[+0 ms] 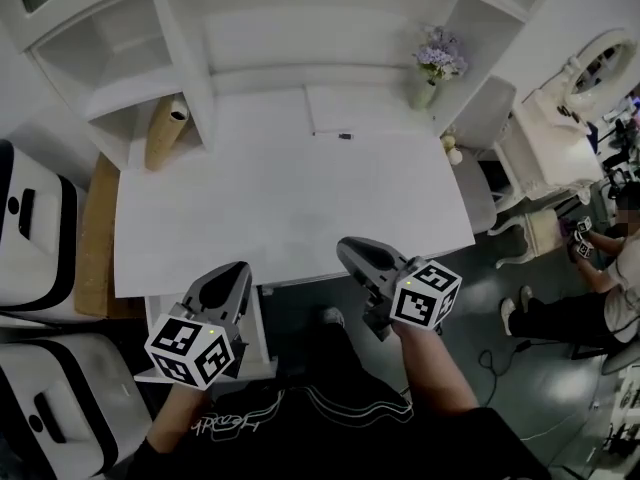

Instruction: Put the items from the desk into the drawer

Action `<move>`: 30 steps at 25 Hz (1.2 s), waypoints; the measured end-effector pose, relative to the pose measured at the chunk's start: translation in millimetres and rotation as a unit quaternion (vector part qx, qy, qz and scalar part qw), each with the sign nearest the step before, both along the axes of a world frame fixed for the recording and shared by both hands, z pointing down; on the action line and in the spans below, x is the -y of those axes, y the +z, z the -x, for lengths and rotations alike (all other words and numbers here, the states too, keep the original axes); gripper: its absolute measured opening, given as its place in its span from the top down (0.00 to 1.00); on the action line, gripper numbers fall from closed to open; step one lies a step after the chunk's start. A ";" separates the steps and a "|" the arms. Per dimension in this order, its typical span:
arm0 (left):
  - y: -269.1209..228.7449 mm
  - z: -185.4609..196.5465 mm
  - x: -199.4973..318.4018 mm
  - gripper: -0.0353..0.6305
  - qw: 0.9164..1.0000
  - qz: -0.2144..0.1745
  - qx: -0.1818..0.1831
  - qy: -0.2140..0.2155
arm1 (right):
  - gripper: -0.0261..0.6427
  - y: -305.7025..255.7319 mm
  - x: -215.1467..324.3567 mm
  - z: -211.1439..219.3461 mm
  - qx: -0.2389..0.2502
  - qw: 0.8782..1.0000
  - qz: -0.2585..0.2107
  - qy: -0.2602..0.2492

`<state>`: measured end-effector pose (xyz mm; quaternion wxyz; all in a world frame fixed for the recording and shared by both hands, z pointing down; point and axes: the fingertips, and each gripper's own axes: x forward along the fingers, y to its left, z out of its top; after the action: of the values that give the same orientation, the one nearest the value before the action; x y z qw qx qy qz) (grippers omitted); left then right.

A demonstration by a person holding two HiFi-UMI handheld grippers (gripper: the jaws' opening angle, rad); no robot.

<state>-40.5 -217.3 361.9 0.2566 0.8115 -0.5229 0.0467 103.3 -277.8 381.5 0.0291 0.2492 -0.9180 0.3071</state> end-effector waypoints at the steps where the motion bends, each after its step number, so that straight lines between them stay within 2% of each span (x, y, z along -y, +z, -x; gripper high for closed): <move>1: 0.1 -5.5 8.9 0.92 1.000 -0.001 -0.006 -0.011 | 0.87 1.0 16.7 -7.0 -0.005 1.000 -0.003 -0.004; 4: 4.6 -23.7 34.7 0.92 0.999 0.005 -0.021 -0.038 | 0.87 8.9 67.3 -27.1 -0.032 0.999 -0.014 -0.022; 8: 11.4 -44.4 70.9 0.92 0.997 0.013 -0.021 -0.077 | 0.87 21.6 135.4 -48.4 -0.062 0.996 -0.021 -0.058; 12: 19.6 -55.1 107.6 0.92 0.994 0.019 -0.015 -0.103 | 0.87 37.8 201.6 -53.3 -0.110 0.988 -0.055 -0.092; 13: 22.0 -56.8 113.2 0.92 0.994 0.022 -0.014 -0.109 | 0.85 43.5 214.6 -51.8 -0.123 0.985 -0.062 -0.105; 15: 26.3 -58.9 121.6 0.92 0.992 0.028 -0.012 -0.123 | 0.71 54.2 237.2 -46.9 -0.141 0.979 -0.072 -0.131; 17: 29.6 -58.6 128.6 0.92 0.990 0.034 -0.008 -0.135 | 0.70 65.4 258.8 -42.4 -0.160 0.972 -0.088 -0.148; 21: 36.0 -54.6 137.8 0.92 0.987 0.045 -0.002 -0.157 | 0.68 95.9 298.0 -35.3 -0.225 0.947 -0.142 -0.179; 26: 48.3 -47.0 142.9 0.92 0.982 0.060 0.017 -0.176 | 0.67 140.4 330.6 -27.1 -0.307 0.901 -0.202 -0.232; 30: 58.0 -27.0 138.3 0.91 0.975 0.070 0.035 -0.210 | 0.67 165.2 350.5 -20.6 -0.333 0.888 -0.203 -0.244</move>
<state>-13.5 -355.6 419.9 0.2986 0.6617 -0.6854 0.0570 124.0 -628.3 546.7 0.3563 0.1053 -0.9284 -0.0041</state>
